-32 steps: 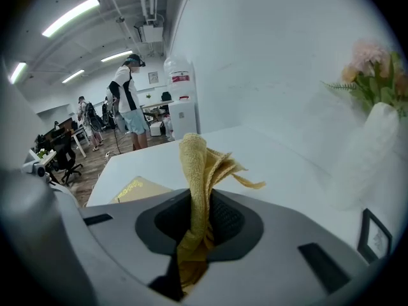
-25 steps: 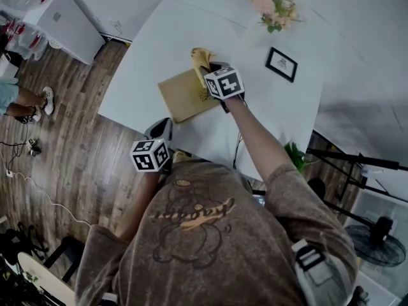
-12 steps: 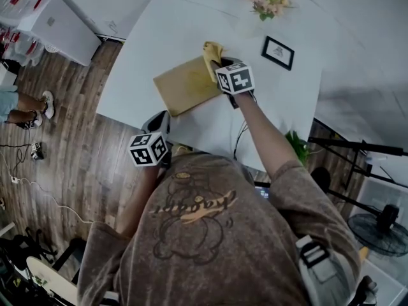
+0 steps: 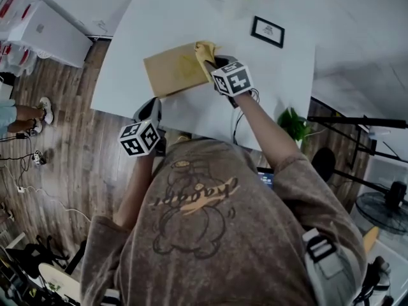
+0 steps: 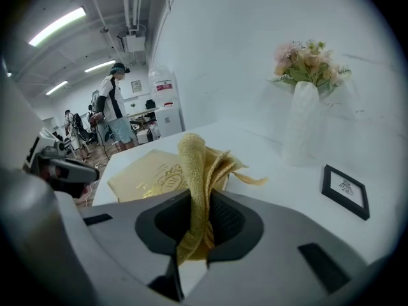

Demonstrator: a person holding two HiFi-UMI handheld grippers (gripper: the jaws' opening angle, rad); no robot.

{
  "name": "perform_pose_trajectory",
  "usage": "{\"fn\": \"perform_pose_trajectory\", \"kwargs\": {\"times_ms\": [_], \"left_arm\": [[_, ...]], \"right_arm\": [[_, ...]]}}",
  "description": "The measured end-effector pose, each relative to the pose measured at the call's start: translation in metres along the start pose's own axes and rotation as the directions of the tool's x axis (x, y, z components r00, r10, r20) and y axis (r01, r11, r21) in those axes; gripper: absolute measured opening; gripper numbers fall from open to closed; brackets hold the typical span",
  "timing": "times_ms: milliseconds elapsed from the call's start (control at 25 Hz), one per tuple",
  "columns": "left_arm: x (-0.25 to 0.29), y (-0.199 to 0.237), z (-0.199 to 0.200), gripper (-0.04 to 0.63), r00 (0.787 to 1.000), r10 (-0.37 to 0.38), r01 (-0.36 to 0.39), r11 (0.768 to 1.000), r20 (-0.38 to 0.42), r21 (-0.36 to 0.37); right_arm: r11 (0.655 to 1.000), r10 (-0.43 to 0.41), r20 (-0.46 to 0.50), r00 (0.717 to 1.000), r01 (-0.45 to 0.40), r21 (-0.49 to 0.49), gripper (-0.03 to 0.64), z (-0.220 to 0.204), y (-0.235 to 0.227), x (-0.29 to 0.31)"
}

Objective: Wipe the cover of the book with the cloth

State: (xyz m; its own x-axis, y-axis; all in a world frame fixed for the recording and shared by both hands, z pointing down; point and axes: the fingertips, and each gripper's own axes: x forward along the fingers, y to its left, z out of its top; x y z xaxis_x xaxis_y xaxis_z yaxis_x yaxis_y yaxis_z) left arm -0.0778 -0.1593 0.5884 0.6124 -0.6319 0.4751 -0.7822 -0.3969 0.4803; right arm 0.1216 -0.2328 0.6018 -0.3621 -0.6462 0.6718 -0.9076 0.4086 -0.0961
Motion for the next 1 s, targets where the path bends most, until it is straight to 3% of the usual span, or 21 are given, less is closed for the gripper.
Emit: {"fn": "perform_pose_trajectory", "kwargs": {"times_ms": [200, 360, 560, 760, 1000], "left_arm": [[-0.006, -0.012, 0.032, 0.003, 0.998, -0.048, 0.046, 0.998, 0.028, 0.047], [-0.01, -0.031, 0.073, 0.003, 0.993, -0.106, 0.1, 0.988, 0.045, 0.117], [-0.016, -0.069, 0.113, 0.003, 0.983, -0.183, 0.172, 0.964, 0.034, 0.202], [-0.032, -0.107, 0.127, 0.003, 0.965, -0.262, 0.252, 0.938, 0.01, 0.24], [-0.045, -0.142, 0.133, 0.003, 0.942, -0.326, 0.286, 0.902, 0.077, 0.323]], "right_arm": [[0.999, 0.047, -0.023, 0.999, -0.047, -0.018, 0.064, -0.015, 0.014, -0.02], [0.994, 0.104, 0.013, 0.995, -0.103, -0.028, 0.063, -0.004, 0.023, -0.045], [0.99, 0.139, 0.135, 0.981, -0.137, -0.027, 0.063, 0.03, 0.026, -0.09], [0.992, 0.123, 0.282, 0.952, -0.128, 0.0, 0.063, 0.064, 0.035, -0.141], [0.991, 0.116, 0.419, 0.9, -0.136, 0.018, 0.064, 0.076, 0.063, -0.194]]}}
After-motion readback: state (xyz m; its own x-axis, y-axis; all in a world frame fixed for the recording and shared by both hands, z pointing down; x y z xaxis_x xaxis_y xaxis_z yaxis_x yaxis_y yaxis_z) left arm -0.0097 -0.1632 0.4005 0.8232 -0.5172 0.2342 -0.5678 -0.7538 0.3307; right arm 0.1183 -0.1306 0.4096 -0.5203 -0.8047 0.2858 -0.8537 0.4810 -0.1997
